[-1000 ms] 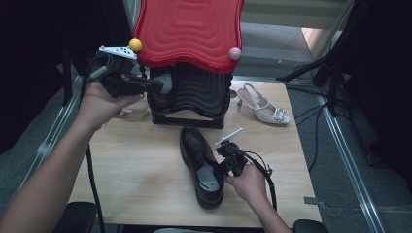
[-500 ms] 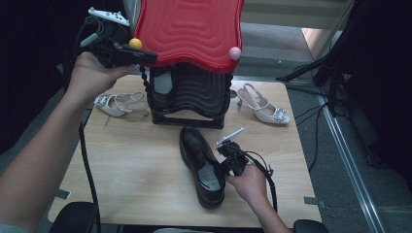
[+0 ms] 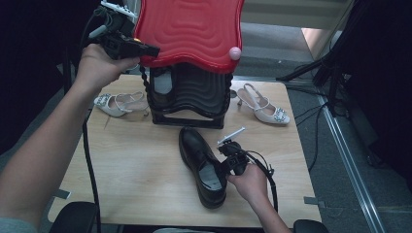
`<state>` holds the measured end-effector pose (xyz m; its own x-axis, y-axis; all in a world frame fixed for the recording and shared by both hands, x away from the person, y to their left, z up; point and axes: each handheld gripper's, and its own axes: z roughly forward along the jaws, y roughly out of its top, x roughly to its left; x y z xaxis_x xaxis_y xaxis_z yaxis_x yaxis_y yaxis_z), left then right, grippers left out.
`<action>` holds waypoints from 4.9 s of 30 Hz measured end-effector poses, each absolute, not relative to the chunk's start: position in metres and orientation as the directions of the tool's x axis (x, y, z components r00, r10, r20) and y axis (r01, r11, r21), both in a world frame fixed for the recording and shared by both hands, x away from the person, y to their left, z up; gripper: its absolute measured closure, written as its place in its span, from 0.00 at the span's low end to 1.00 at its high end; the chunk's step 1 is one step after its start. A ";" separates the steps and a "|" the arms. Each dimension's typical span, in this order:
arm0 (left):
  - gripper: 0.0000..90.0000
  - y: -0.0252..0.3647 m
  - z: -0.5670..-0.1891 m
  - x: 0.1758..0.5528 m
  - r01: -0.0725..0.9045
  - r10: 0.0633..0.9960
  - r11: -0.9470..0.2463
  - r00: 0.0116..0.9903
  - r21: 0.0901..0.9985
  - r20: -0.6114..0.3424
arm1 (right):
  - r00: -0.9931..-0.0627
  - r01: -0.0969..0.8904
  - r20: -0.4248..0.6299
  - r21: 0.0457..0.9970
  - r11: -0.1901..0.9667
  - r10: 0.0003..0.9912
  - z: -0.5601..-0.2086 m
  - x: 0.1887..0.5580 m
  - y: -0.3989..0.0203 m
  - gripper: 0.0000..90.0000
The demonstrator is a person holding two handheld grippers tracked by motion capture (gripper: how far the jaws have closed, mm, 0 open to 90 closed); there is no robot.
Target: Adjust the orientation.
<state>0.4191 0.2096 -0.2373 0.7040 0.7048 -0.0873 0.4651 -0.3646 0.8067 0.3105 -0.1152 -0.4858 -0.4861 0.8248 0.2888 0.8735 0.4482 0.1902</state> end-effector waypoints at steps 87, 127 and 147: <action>1.00 0.206 -0.244 0.422 0.458 0.722 -0.374 0.689 0.806 -0.057 | -0.175 0.805 0.339 0.589 -0.063 0.924 -0.392 0.385 -0.090 0.98; 1.00 0.204 -0.245 0.422 0.454 0.726 -0.377 0.686 0.807 -0.047 | -0.150 0.790 0.337 0.606 -0.093 0.929 -0.408 0.391 -0.056 0.87; 1.00 0.204 -0.245 0.422 0.454 0.729 -0.377 0.684 0.807 -0.044 | -0.210 0.811 0.403 0.580 -0.071 0.891 -0.414 0.390 -0.060 0.70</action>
